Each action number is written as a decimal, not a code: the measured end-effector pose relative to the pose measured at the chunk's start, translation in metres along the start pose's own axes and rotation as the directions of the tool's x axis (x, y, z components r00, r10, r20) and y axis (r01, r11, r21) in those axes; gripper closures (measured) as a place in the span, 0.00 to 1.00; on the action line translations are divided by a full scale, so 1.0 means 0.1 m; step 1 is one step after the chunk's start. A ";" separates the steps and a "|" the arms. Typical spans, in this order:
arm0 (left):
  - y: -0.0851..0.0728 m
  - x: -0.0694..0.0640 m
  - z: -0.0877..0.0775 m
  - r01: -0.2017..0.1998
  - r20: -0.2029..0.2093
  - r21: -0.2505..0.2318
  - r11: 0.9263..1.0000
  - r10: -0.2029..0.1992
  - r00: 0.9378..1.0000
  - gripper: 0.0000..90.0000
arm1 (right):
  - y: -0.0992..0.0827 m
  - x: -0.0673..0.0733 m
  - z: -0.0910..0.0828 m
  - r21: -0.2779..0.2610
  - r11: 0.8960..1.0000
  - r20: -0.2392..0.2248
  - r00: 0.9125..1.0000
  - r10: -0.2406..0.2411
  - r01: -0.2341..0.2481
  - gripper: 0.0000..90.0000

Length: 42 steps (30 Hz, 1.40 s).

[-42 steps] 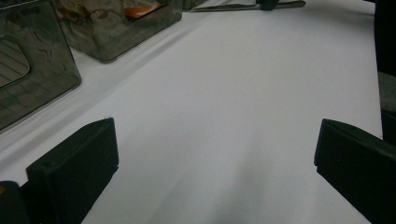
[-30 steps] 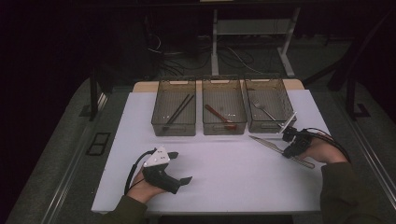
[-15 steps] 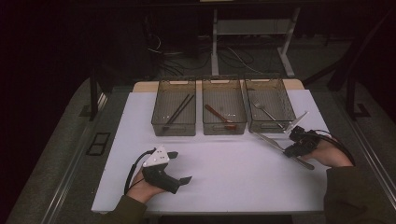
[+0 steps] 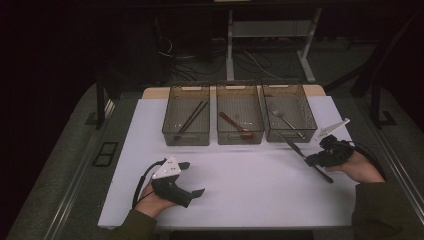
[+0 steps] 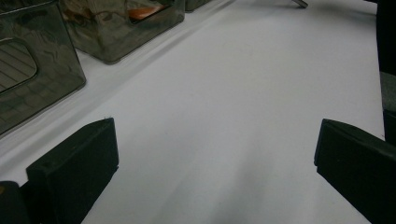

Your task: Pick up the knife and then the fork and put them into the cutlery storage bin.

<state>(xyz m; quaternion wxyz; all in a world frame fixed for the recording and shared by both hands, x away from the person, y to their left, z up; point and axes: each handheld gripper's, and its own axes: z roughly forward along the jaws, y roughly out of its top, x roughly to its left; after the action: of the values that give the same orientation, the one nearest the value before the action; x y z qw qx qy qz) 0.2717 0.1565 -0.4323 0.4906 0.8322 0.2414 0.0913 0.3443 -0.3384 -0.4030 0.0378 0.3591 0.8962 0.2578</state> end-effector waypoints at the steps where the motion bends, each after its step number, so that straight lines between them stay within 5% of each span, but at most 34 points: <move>1: 0.00 0.00 0.00 -0.001 0.000 0.000 1.000 0.001 1.000 0.00 | -0.01 0.00 -0.01 -0.010 1.000 -0.001 1.000 0.001 -0.001 0.89; 8: -0.01 0.01 -0.01 -0.001 0.001 0.003 1.000 0.001 1.000 0.00 | -0.02 -0.01 -0.09 -0.098 0.995 -0.019 1.000 0.023 -0.024 0.89; 15: -0.02 0.04 -0.02 -0.003 -0.003 0.006 1.000 0.003 1.000 0.00 | -0.02 -0.04 -0.20 -0.201 0.977 -0.008 0.998 0.063 -0.063 0.89; 38: -0.03 0.05 -0.02 0.007 -0.001 0.002 1.000 -0.007 1.000 0.00 | 0.09 -0.15 -0.45 -0.410 0.900 0.042 0.983 0.181 -0.148 0.89; 42: -0.03 0.05 -0.02 0.009 -0.002 0.002 1.000 -0.009 1.000 0.00 | 0.17 -0.16 -0.51 -0.451 0.878 0.049 0.978 0.204 -0.161 0.89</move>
<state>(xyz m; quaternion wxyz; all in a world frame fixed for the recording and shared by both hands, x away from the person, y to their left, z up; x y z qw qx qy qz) 0.2744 0.1616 -0.4344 0.4901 0.8315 0.2456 0.0896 0.3541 -0.3607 -0.3522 0.1370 0.4357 0.7729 0.4405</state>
